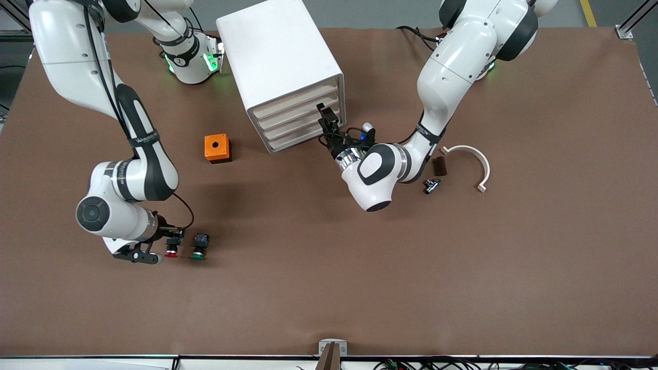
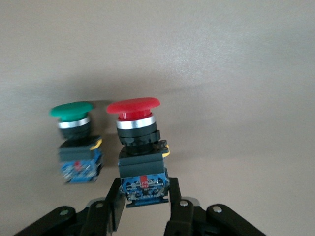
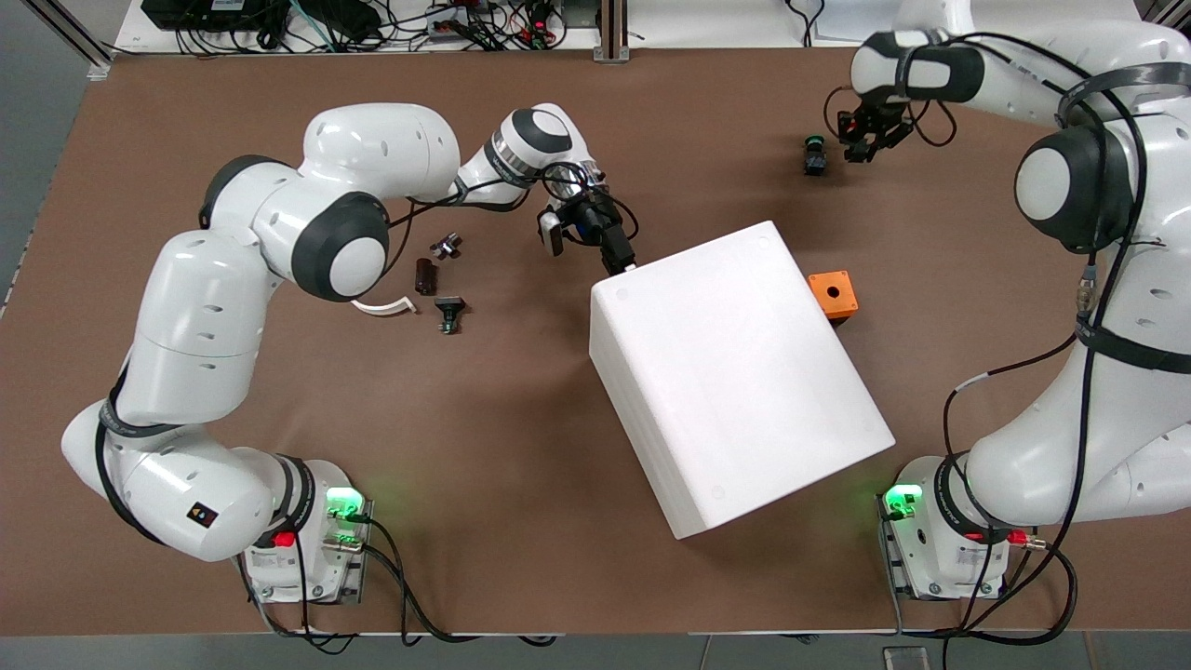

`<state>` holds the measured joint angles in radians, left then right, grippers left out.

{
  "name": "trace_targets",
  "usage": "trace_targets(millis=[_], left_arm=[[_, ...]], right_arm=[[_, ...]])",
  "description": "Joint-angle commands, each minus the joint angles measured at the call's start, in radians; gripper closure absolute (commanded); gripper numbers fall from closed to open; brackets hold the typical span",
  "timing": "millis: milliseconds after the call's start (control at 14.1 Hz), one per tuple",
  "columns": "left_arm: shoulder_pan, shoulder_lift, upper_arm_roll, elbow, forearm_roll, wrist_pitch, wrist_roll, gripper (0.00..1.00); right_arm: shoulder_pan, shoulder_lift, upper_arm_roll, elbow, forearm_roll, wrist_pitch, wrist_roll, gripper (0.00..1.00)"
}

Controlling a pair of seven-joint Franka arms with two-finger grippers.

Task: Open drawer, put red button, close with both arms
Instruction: 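Pull the drawer open with the left gripper while the right gripper lifts the button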

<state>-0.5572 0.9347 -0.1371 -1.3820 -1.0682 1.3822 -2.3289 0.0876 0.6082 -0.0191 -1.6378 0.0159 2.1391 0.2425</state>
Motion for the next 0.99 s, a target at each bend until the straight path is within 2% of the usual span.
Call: trace_targets(millis=[0,425,638,922], left_arm=[[-0.015,0.018,0.001,0.005,-0.029,-0.011,-0.033,0.4],[-0.047,0.029,-0.001,0.006,-0.064,-0.011,-0.05,0.53],[-0.073,0.035,-0.001,0.005,-0.067,-0.011,-0.052,0.6],[-0.099,0.045,-0.001,0.005,-0.067,-0.012,-0.049,0.85]], right_arm=[[0.017,-0.083,0.004,0.015,-0.002,-0.093,0.094,1.0],[0.122,-0.24,0.004,0.0,-0.002,-0.277,0.401,1.0],[0.17,-0.333,0.004,-0.01,0.077,-0.355,0.584,1.0],[0.259,-0.438,0.004,-0.008,0.078,-0.442,0.815,1.0]])
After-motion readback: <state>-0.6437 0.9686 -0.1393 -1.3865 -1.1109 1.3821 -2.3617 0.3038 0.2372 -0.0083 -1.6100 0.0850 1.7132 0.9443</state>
